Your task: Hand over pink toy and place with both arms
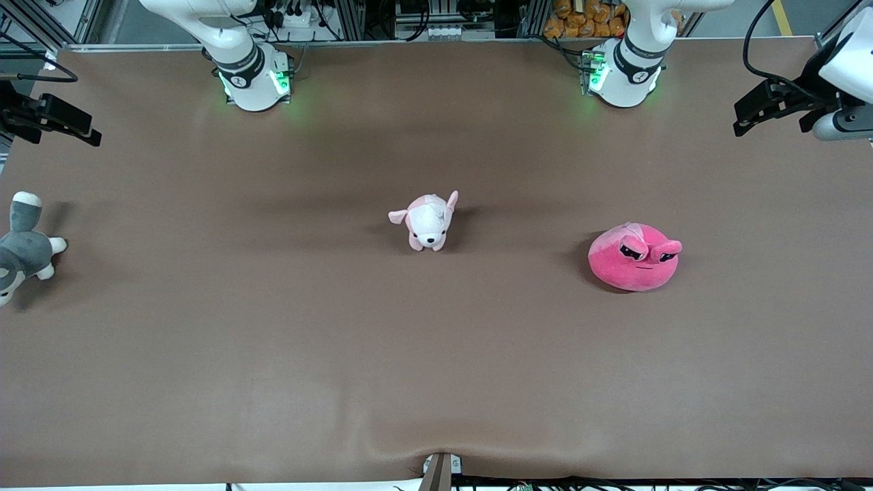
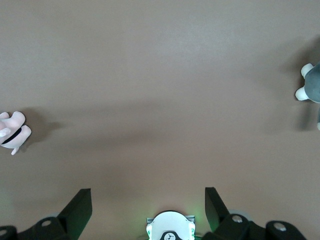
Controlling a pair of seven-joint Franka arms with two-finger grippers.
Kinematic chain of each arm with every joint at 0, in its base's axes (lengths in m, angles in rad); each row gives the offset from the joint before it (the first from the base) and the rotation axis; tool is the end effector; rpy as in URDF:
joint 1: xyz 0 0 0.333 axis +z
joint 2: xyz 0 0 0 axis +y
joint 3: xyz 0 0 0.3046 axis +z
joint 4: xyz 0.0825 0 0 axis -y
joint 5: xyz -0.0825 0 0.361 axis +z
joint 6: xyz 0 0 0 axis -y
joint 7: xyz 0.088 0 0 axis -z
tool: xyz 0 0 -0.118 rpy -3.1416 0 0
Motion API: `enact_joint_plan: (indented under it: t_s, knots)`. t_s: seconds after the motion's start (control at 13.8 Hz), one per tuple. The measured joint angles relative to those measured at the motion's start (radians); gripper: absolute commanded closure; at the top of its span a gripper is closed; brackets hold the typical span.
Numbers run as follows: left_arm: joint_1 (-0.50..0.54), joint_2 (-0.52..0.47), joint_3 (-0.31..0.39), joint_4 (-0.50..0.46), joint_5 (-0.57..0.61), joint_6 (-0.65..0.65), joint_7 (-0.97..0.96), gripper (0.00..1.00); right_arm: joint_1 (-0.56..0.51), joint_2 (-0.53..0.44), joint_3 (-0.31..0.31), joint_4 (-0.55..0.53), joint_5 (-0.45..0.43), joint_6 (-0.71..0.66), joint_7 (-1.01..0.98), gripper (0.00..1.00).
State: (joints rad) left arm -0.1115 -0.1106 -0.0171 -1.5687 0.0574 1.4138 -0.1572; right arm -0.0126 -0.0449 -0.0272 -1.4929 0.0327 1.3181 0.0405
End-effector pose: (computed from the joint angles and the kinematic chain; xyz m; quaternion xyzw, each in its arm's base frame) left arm 0.4774 -0.0547 0.6459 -0.9992 -0.0182 0.0177 0.0322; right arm 0.4887 -0.0154 0.6388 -0.9971 0.0369 0.0649 0.0166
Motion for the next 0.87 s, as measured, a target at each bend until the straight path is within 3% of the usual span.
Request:
enact_joint_plan:
  t_s: [0.87]
  knots:
    - [0.017, 0.005, 0.012, 0.017, 0.004, 0.001, 0.008, 0.00, 0.000, 0.000, 0.003, 0.000, 0.000, 0.000, 0.000, 0.00]
